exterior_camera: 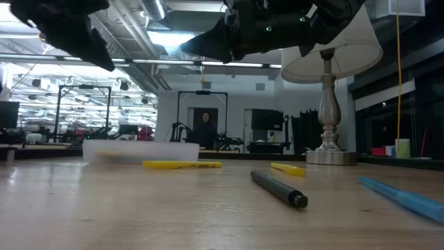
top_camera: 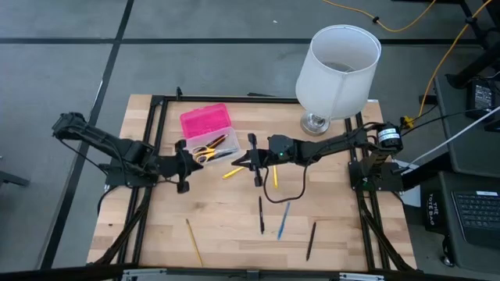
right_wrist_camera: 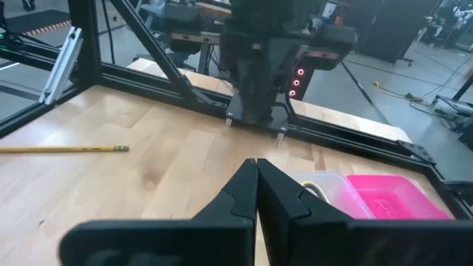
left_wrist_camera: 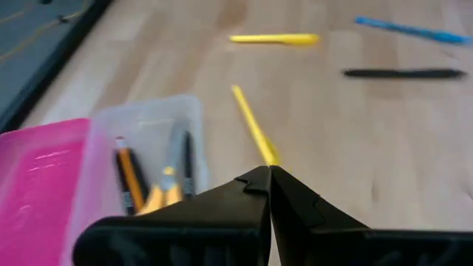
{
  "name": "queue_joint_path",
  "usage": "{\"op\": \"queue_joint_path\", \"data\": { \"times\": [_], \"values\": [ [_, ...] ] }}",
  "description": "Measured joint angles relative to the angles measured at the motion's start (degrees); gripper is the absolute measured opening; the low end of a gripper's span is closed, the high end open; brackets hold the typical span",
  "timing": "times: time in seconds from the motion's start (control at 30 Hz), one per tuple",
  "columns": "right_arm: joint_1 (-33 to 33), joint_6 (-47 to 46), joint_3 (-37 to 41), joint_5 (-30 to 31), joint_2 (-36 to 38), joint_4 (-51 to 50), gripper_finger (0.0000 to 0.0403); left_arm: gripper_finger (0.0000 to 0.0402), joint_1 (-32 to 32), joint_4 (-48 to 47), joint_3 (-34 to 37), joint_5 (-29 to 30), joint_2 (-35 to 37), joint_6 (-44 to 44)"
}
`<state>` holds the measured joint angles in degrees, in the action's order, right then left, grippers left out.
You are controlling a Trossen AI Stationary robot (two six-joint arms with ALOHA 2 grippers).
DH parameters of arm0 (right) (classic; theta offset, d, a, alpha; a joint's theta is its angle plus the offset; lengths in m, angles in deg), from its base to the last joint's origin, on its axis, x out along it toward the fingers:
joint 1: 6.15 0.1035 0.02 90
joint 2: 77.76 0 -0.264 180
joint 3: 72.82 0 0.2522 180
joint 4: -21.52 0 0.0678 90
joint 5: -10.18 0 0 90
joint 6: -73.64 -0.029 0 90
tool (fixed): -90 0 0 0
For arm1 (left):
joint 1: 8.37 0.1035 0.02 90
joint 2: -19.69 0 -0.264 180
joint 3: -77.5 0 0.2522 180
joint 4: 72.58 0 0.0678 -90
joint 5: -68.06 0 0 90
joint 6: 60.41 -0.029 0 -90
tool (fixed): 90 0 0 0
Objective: Pick & place school supplies into a supply box
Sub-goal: Put the yellow pencil into the pink supply box
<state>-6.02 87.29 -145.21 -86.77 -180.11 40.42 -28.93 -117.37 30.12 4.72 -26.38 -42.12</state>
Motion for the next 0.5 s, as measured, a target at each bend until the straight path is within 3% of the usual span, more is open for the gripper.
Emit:
{"op": "queue_joint_path", "data": {
  "times": [0.3,0.5],
  "values": [
    [0.9,1.0,0.0,0.0,0.0,0.1,0.0011,0.0003,-5.0,1.4,-0.1,-1.3,-8.3,7.4],
    [0.9,1.9,0.0,-0.1,0.0,0.1,0.0011,0.0003,-5.4,1.2,-4.7,-7.2,-16.1,9.9]
  ]
}}
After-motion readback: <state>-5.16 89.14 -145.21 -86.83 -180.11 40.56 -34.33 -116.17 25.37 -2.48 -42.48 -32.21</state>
